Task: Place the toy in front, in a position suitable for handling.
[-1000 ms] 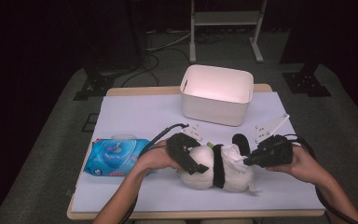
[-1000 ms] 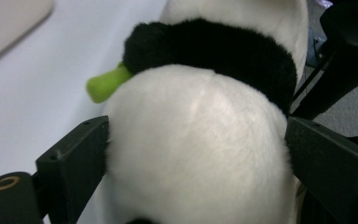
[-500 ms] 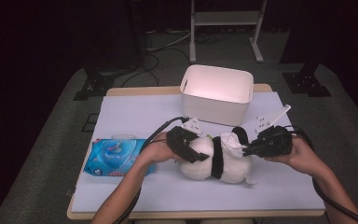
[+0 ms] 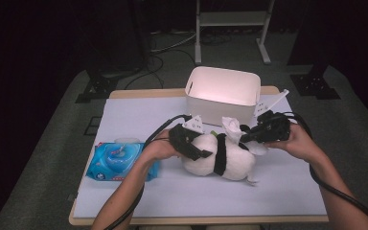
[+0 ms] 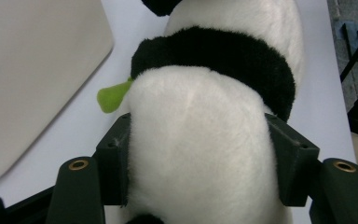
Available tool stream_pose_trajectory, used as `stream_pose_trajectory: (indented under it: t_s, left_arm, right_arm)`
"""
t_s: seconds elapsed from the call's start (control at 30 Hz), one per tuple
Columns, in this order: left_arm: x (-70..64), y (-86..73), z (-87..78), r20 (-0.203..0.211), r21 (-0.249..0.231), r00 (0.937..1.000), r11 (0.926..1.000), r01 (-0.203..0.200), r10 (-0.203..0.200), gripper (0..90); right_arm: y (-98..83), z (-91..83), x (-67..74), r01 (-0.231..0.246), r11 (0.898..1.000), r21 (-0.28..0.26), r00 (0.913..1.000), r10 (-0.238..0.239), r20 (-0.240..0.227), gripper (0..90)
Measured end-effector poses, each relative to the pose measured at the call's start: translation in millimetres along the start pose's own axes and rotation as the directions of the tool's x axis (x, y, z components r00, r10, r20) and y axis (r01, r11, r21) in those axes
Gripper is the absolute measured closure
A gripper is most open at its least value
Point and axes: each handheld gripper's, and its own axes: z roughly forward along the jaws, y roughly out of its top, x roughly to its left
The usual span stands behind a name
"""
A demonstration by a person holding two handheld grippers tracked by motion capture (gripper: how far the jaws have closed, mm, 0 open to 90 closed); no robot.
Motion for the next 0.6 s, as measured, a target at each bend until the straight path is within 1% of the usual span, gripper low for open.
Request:
stream_pose_trajectory:
  t_s: [0.03,0.1,0.17,0.2,0.23,0.3,0.37,0.4,0.43,0.47,0.5,0.57,0.6]
  left_arm:
    - [-1.9,-1.4,0.3,0.002,-0.003,0.9999,0.9999,0.011,-0.011,33.6]
    - [-2.7,-2.4,0.2,0.005,-0.002,0.9999,0.9999,0.012,-0.012,31.1]
    - [-6.2,-4.9,0.3,0.020,0.015,0.9996,0.9997,0.020,-0.020,28.6]
    - [-6.7,-5.2,-0.4,0.032,0.024,0.9994,0.9996,0.015,-0.015,27.6]
    - [-8.4,-5.2,-0.9,0.036,0.021,0.9991,0.9995,0.024,-0.024,26.4]
    - [-9.8,-4.6,-2.4,0.047,0.032,0.9987,0.9993,0.017,-0.018,25.9]
    - [-11.6,-2.9,-3.9,0.054,0.034,0.9983,0.9992,0.019,-0.021,24.6]
    - [-11.9,-2.0,-4.7,0.058,0.033,0.9982,0.9993,0.015,-0.016,24.3]
    - [-11.9,-1.5,-5.3,0.062,0.030,0.9979,0.9994,0.015,-0.017,24.3]
    - [-11.7,-1.0,-6.0,0.070,0.028,0.9974,0.9994,0.019,-0.020,24.3]
    - [-11.7,-1.0,-6.0,0.070,0.028,0.9974,0.9994,0.019,-0.020,24.3]
    - [-11.9,0.2,-7.5,0.076,0.023,0.9968,0.9995,0.022,-0.023,24.4]
    - [-12.7,1.7,-8.9,0.081,0.018,0.9964,0.9996,0.023,-0.025,24.5]
  right_arm:
    - [-0.7,2.6,0.5,0.004,1.000,0.004,0.9999,-0.004,-0.010,85.4]
    - [-1.9,5.9,4.2,0.013,1.000,0.014,0.9999,-0.013,-0.010,85.4]
    - [-3.6,8.3,8.2,0.023,1.000,0.016,0.9996,-0.023,-0.019,85.4]
    - [-4.5,9.3,10.4,0.022,1.000,0.020,0.9995,-0.021,-0.025,85.4]
    - [-5.5,10.1,12.5,0.025,0.999,0.026,0.9992,-0.025,-0.031,85.4]
    - [-7.3,10.8,18.1,0.035,0.999,0.032,0.9989,-0.034,-0.031,85.5]
    - [-9.1,11.4,21.7,0.044,0.998,0.036,0.9986,-0.043,-0.032,85.5]
    - [-10.4,11.2,24.5,0.039,0.999,0.034,0.9988,-0.038,-0.031,85.5]
    - [-11.8,11.1,25.5,0.048,0.998,0.034,0.9983,-0.047,-0.034,85.6]
    - [-12.8,10.9,26.6,0.048,0.998,0.036,0.9982,-0.047,-0.038,85.5]
    - [-14.2,10.5,28.2,0.038,0.999,0.034,0.9985,-0.036,-0.041,85.6]
    - [-15.9,10.2,28.6,0.044,0.999,0.031,0.9982,-0.043,-0.042,85.6]
    - [-19.0,10.0,31.5,0.047,0.998,0.031,0.9976,-0.045,-0.053,85.6]
